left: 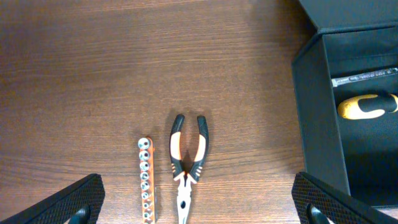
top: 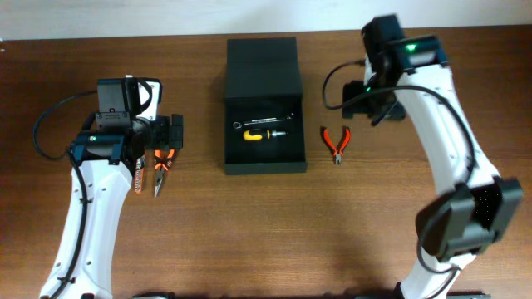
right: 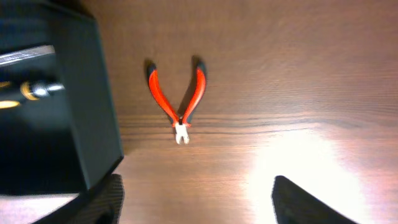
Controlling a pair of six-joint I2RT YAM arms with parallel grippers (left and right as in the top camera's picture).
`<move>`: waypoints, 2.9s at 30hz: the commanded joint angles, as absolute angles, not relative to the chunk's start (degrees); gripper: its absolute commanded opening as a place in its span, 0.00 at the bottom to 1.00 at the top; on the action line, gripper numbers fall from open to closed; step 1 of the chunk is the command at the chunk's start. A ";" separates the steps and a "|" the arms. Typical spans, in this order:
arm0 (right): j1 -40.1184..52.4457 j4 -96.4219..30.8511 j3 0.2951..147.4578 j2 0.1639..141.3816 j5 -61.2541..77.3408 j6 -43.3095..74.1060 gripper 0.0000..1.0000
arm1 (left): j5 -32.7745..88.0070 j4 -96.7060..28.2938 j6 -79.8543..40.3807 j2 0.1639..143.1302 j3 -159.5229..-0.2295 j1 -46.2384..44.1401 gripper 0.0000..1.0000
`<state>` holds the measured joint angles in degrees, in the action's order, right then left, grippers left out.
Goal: Pack container
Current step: 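Move the right gripper to the red pliers and grasp them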
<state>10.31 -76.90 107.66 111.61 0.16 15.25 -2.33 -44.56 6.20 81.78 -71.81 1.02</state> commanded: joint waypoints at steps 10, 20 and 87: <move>10.90 -66.48 94.80 121.67 6.50 20.03 0.67 | -1.65 -44.42 5.45 82.06 -72.90 0.89 0.99; 10.98 -64.47 94.39 123.17 8.43 20.03 0.63 | -1.65 -44.40 5.43 82.06 -72.90 0.89 0.99; 13.80 -57.74 88.84 125.21 0.58 24.29 0.15 | -1.65 -44.38 5.45 82.06 -72.90 0.89 0.99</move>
